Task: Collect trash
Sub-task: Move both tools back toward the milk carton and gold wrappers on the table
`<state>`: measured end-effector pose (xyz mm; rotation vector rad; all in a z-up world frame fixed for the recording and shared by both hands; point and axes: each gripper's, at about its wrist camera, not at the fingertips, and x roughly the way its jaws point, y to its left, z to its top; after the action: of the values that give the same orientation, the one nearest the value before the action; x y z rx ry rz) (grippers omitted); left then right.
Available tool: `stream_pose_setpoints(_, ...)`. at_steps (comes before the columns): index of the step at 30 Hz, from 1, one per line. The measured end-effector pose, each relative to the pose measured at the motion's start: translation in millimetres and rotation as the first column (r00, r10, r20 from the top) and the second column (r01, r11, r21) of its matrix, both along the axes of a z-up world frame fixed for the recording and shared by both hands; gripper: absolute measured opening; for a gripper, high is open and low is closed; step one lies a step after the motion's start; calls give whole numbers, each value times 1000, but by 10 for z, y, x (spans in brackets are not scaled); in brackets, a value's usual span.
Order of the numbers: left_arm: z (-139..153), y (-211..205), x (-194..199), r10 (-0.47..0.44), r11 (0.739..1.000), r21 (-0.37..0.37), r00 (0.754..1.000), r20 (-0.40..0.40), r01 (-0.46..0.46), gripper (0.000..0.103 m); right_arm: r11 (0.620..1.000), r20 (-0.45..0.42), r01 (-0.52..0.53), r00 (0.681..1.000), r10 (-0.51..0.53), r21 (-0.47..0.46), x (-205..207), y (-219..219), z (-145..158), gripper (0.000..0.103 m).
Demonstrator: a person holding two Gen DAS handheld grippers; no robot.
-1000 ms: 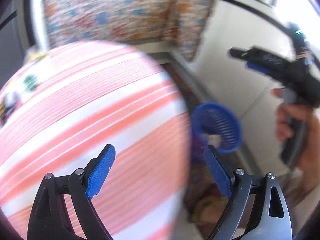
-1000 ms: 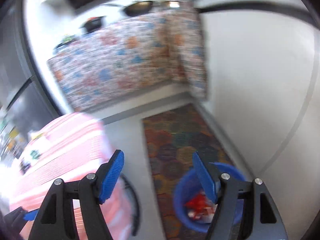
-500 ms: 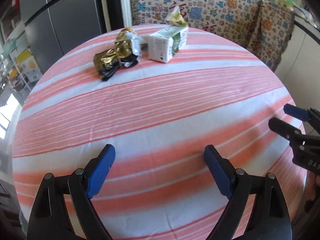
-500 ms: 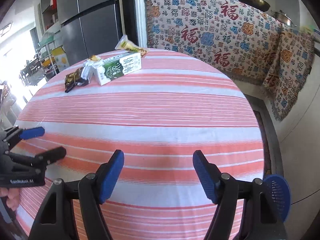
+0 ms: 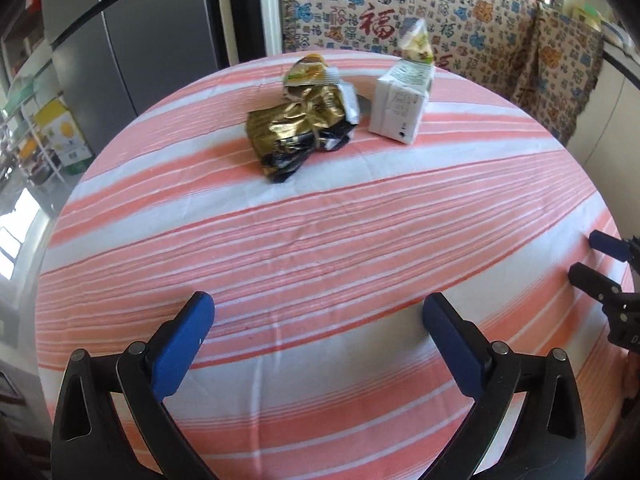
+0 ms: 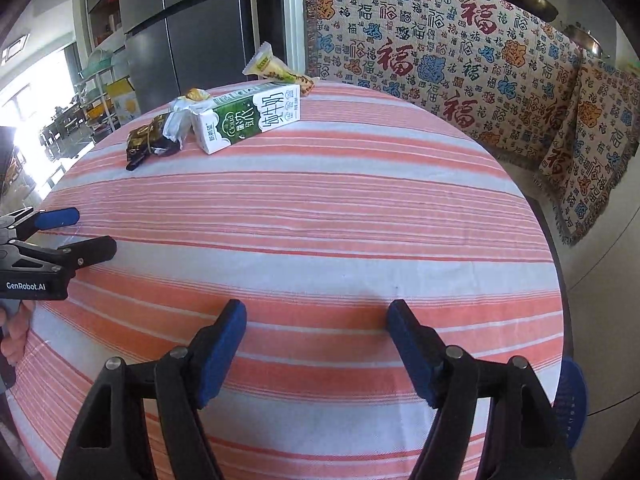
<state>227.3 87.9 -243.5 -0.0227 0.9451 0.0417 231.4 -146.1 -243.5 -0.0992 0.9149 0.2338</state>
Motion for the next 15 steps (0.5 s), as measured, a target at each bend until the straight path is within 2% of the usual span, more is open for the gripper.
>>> stream_pose_setpoints(5,4,243,-25,47,999,-3,999,0,-47,103,1000,-22,25,999,-25,-17,86,41,4,78)
stream_pose_setpoints(9,10,232,-41,49,999,-2,999,2,-49,103,998,-75,63,995,-62,15,471,253,63,78)
stream_pose_setpoints(13,12,213,-16,50,999,-2,999,2,-50,103,991,-3,73,997,-73,109,869,713,397,78)
stream_pose_setpoints(15,10,214,-20,51,999,-2,999,2,-51,103,990,11,64,998,-66,126,1057,1012,520,78)
